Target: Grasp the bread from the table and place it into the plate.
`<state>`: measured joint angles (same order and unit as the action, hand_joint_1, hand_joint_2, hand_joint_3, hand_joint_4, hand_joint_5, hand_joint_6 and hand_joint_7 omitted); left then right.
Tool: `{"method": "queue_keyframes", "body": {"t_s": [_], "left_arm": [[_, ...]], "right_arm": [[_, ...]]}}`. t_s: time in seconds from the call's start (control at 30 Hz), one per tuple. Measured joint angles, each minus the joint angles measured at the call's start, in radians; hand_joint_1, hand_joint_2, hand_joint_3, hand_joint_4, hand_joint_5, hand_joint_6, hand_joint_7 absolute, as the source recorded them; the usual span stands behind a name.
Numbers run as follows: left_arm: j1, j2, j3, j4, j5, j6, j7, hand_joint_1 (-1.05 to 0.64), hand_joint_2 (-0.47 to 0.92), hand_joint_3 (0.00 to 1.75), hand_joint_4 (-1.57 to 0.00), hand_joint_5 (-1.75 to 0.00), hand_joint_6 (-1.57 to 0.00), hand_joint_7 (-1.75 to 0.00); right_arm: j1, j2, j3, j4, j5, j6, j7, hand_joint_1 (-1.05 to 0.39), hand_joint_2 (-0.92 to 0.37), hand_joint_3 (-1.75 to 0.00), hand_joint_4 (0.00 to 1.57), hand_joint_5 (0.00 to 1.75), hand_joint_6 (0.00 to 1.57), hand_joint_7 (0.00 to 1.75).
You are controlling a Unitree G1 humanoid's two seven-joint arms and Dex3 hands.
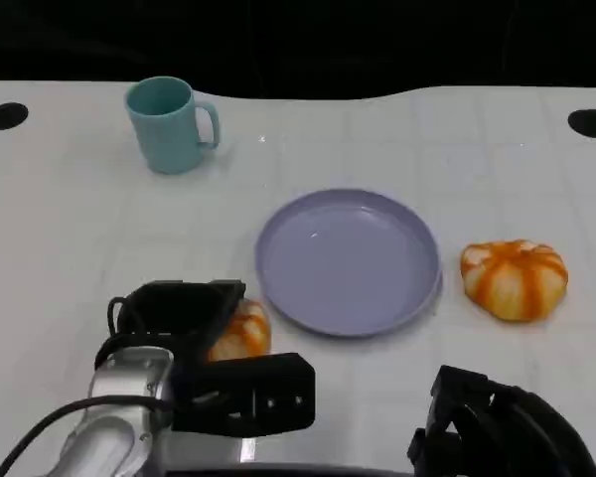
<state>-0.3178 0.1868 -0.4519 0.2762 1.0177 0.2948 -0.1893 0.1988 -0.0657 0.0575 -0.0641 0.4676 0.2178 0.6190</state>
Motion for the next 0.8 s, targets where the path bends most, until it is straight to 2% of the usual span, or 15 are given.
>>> {"method": "queue_keyframes", "body": {"t_s": [0.03, 0.07, 0.13, 0.27, 0.37, 0.5, 0.57, 0.6, 0.63, 0.67, 0.7, 0.73, 0.77, 0.8], "left_arm": [[-0.008, 0.000, -0.005, 0.014, -0.001, -0.001, 0.012, -0.35, 0.84, 0.00, -0.66, -0.94, -0.71, -0.04], [-0.017, 0.001, -0.013, 0.029, -0.001, -0.005, 0.028, -0.35, 0.85, 0.01, -0.66, -1.11, -0.77, -0.04], [-0.027, 0.007, -0.026, 0.054, 0.001, -0.017, 0.064, -0.36, 0.88, 0.01, -0.71, -1.32, -0.88, -0.06], [-0.041, 0.018, -0.050, 0.087, 0.002, -0.026, 0.122, -0.39, 0.92, 0.10, -0.77, -1.51, -1.10, -0.10], [-0.051, 0.029, -0.079, 0.106, 0.017, -0.030, 0.160, -0.38, 0.92, 0.23, -0.75, -1.55, -1.06, -0.05], [-0.058, 0.041, -0.108, 0.125, 0.025, -0.034, 0.215, -0.36, 0.92, 0.31, -0.77, -1.58, -1.13, -0.08], [-0.058, 0.044, -0.118, 0.140, 0.026, -0.042, 0.266, -0.33, 0.92, 0.29, -0.80, -1.71, -1.22, -0.16], [-0.057, 0.045, -0.118, 0.152, 0.023, -0.055, 0.314, -0.32, 0.92, 0.27, -0.82, -1.73, -1.13, -0.44], [-0.053, 0.045, -0.115, 0.172, 0.018, -0.076, 0.378, -0.30, 0.92, 0.26, -0.84, -1.74, -0.94, -0.89], [-0.045, 0.047, -0.109, 0.192, 0.008, -0.100, 0.441, -0.29, 0.92, 0.25, -0.86, -1.74, -0.86, -1.06], [-0.039, 0.048, -0.103, 0.212, -0.002, -0.128, 0.500, -0.29, 0.92, 0.25, -0.86, -1.74, -0.81, -1.14], [-0.036, 0.049, -0.099, 0.233, -0.014, -0.156, 0.552, -0.30, 0.92, 0.25, -0.86, -1.75, -0.84, -0.99], [-0.034, 0.050, -0.095, 0.253, -0.027, -0.180, 0.595, -0.30, 0.92, 0.25, -0.85, -1.75, -0.86, -0.92], [-0.034, 0.050, -0.094, 0.268, -0.034, -0.196, 0.622, -0.30, 0.92, 0.25, -0.86, -1.75, -0.87, -0.93]], "right_arm": [[0.000, 0.000, 0.000, 0.000, 0.000, 0.000, 0.000, -0.73, -0.92, -0.24, 0.86, 1.61, 0.77, 1.41], [0.000, 0.000, 0.000, 0.000, 0.000, 0.000, 0.000, -0.73, -0.92, -0.24, 0.86, 1.61, 0.77, 1.41], [0.002, 0.000, 0.000, -0.001, 0.000, 0.000, 0.000, -0.73, -0.92, -0.24, 0.86, 1.61, 0.77, 1.41], [0.003, 0.000, 0.000, -0.001, 0.000, 0.000, 0.000, -0.73, -0.92, -0.23, 0.86, 1.61, 0.76, 1.40], [0.003, 0.000, 0.000, -0.002, 0.000, 0.000, 0.000, -0.73, -0.92, -0.24, 0.87, 1.61, 0.77, 1.40], [0.004, 0.000, 0.000, -0.003, 0.000, 0.000, -0.001, -0.73, -0.92, -0.24, 0.87, 1.61, 0.77, 1.39], [0.004, 0.000, 0.000, -0.003, 0.000, 0.000, -0.001, -0.73, -0.92, -0.24, 0.87, 1.62, 0.77, 1.39], [0.004, 0.000, 0.000, -0.004, 0.000, 0.000, -0.001, -0.73, -0.92, -0.24, 0.87, 1.62, 0.77, 1.39], [0.004, 0.000, 0.000, -0.004, 0.000, 0.000, -0.001, -0.72, -0.92, -0.23, 0.87, 1.62, 0.77, 1.39], [0.004, 0.000, -0.001, -0.004, 0.000, 0.000, 0.000, -0.72, -0.92, -0.23, 0.87, 1.62, 0.77, 1.39], [0.004, 0.000, -0.001, -0.004, 0.001, 0.000, 0.000, -0.72, -0.92, -0.23, 0.87, 1.62, 0.77, 1.39], [0.004, 0.000, -0.002, -0.004, 0.001, 0.000, 0.000, -0.72, -0.92, -0.24, 0.87, 1.62, 0.77, 1.39], [0.004, -0.001, -0.002, -0.004, 0.000, 0.000, 0.000, -0.72, -0.92, -0.24, 0.87, 1.62, 0.77, 1.39], [0.004, -0.001, -0.002, -0.004, 0.000, -0.001, 0.000, -0.72, -0.92, -0.24, 0.87, 1.62, 0.77, 1.39]]}}
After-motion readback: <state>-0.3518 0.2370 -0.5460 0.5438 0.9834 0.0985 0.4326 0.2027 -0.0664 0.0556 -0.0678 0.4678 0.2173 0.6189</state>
